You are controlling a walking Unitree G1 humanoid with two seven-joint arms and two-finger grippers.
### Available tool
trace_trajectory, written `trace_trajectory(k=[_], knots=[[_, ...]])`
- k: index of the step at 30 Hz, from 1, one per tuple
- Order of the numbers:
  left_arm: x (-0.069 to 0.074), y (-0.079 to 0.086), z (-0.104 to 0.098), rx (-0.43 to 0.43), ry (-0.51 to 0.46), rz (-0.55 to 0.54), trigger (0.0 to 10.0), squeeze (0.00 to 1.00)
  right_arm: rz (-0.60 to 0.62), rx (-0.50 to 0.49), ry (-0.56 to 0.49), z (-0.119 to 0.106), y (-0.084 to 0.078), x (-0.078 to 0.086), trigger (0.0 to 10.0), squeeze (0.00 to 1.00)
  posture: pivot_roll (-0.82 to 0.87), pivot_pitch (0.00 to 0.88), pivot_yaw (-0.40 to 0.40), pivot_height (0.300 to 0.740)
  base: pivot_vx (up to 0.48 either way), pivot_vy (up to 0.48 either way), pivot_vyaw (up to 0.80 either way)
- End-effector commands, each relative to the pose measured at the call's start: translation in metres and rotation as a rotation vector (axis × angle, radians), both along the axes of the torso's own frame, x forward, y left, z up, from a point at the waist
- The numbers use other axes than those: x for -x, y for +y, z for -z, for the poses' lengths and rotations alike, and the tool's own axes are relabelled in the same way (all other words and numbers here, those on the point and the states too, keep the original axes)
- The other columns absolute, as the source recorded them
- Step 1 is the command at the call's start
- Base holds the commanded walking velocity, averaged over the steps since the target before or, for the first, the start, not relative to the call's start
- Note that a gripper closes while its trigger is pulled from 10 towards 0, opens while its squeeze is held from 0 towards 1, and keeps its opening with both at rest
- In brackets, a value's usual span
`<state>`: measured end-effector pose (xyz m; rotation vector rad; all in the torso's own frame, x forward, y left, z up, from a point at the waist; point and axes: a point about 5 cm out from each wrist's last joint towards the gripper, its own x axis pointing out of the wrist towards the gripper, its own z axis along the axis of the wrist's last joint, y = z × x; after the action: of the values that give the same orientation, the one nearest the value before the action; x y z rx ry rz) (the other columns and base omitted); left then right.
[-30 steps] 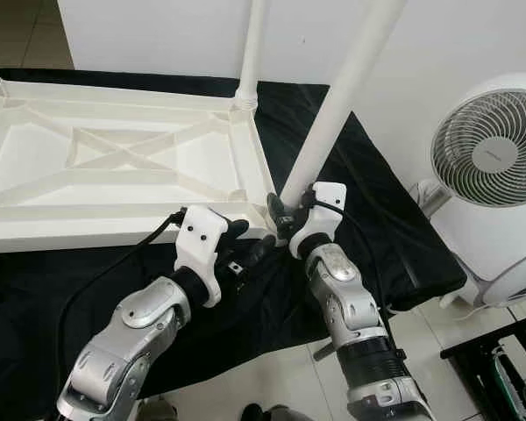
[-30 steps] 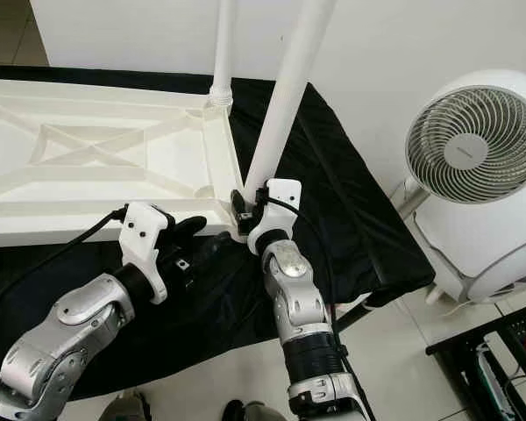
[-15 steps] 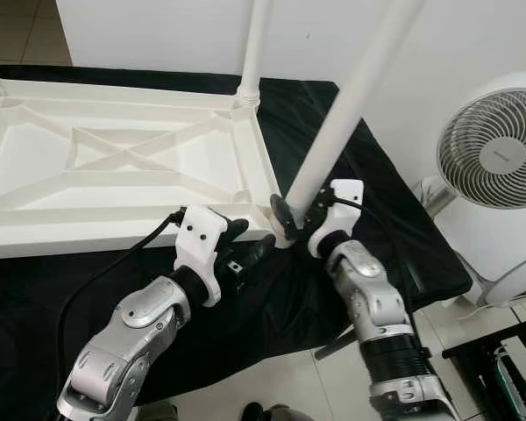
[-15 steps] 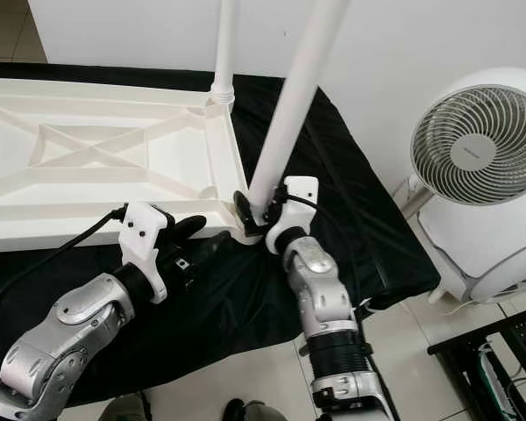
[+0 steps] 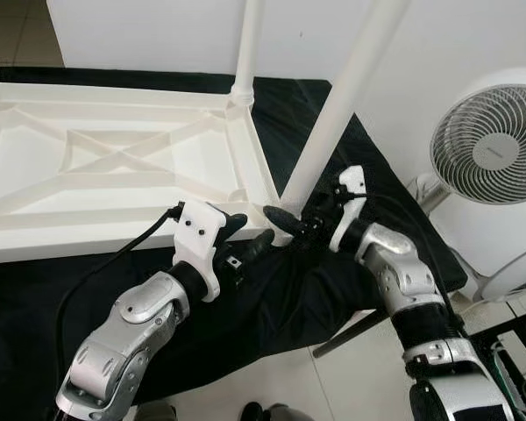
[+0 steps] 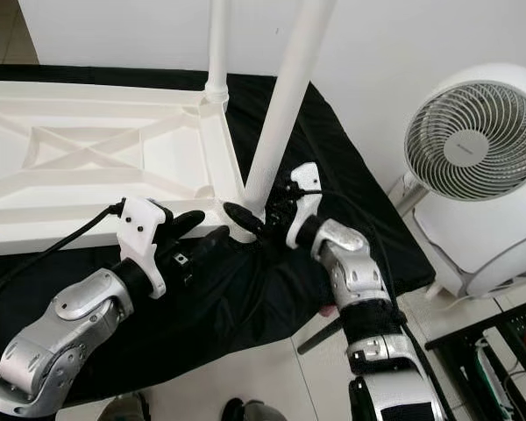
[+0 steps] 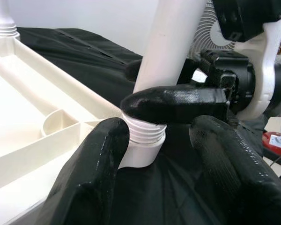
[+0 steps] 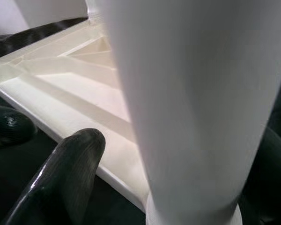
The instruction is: Building children table
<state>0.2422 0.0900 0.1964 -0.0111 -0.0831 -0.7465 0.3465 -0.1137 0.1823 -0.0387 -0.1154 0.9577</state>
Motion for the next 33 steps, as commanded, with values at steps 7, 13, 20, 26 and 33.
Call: trace_trajectory(k=[7, 13, 20, 26, 33], knots=[[0.005, -0.004, 0.003, -0.003, 0.016, 0.037, 10.0, 0.00, -0.042, 0.073, 0.043, 0.017, -0.006, -0.005, 0.0, 0.00, 0.22, 0.144, -0.165, 0.740, 0.000, 0.000, 0.00], [0.008, -0.004, 0.005, -0.004, 0.026, 0.043, 10.0, 0.00, -0.037, 0.073, 0.057, 0.023, -0.008, -0.006, 0.0, 0.00, 0.22, 0.142, -0.167, 0.740, 0.000, 0.000, 0.00], [0.008, -0.006, 0.006, -0.014, 0.032, 0.066, 10.0, 0.00, 0.081, 0.027, 0.073, 0.030, -0.015, -0.009, 0.0, 0.00, 0.21, 0.141, -0.162, 0.740, 0.000, 0.000, 0.00], [0.011, -0.006, 0.011, -0.017, 0.050, 0.076, 10.0, 0.00, 0.301, -0.012, 0.066, 0.034, -0.021, -0.010, 10.0, 0.00, 0.20, 0.159, -0.158, 0.740, 0.000, 0.000, 0.00], [0.011, -0.005, 0.015, -0.018, 0.066, 0.065, 10.0, 0.00, 0.458, -0.093, 0.085, 0.039, -0.019, -0.005, 10.0, 0.00, 0.20, 0.166, -0.157, 0.740, 0.000, 0.000, 0.00]])
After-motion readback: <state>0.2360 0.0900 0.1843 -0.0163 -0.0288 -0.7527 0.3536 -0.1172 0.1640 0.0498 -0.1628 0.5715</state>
